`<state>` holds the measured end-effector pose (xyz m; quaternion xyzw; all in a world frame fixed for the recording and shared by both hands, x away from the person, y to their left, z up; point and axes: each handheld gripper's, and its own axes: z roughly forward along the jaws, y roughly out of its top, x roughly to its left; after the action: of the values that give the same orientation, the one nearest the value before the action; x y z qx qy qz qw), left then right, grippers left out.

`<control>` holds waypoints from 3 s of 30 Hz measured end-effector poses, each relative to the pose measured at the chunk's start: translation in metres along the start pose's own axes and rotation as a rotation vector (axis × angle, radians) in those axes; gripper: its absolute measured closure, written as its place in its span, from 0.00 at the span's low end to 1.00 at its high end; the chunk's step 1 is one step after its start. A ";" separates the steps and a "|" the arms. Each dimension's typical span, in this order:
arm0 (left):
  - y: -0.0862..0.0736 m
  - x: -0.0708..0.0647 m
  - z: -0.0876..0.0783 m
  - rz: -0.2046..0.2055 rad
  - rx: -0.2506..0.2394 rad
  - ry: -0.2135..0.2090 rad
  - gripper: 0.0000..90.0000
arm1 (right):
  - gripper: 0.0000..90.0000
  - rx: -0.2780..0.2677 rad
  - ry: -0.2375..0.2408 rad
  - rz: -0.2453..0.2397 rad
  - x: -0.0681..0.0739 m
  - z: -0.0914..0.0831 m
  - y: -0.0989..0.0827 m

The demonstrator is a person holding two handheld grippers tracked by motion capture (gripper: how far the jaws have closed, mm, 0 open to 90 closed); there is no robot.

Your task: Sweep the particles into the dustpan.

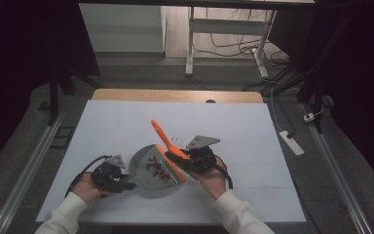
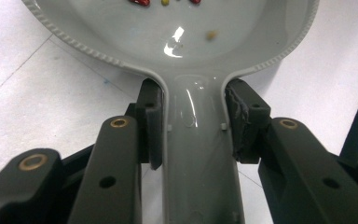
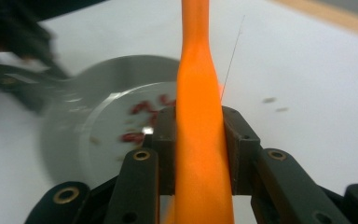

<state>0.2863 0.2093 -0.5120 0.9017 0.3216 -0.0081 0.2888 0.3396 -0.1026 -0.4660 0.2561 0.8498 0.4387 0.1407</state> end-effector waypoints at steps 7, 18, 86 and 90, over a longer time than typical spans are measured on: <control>0.000 0.001 0.000 -0.015 -0.005 0.024 0.69 | 0.78 0.030 -0.116 -0.037 -0.025 0.012 0.008; -0.002 0.006 -0.004 -0.047 -0.031 0.041 0.69 | 0.78 0.132 -0.192 0.040 -0.081 0.067 0.031; -0.015 0.016 -0.025 -0.226 -0.182 0.099 0.69 | 0.78 -0.024 -0.054 0.082 -0.061 -0.051 -0.024; -0.018 0.017 -0.030 -0.276 -0.218 0.128 0.69 | 0.78 -0.021 -0.051 0.079 -0.062 -0.061 -0.030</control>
<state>0.2841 0.2464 -0.4999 0.8109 0.4592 0.0447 0.3599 0.3533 -0.1928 -0.4546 0.2991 0.8304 0.4462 0.1478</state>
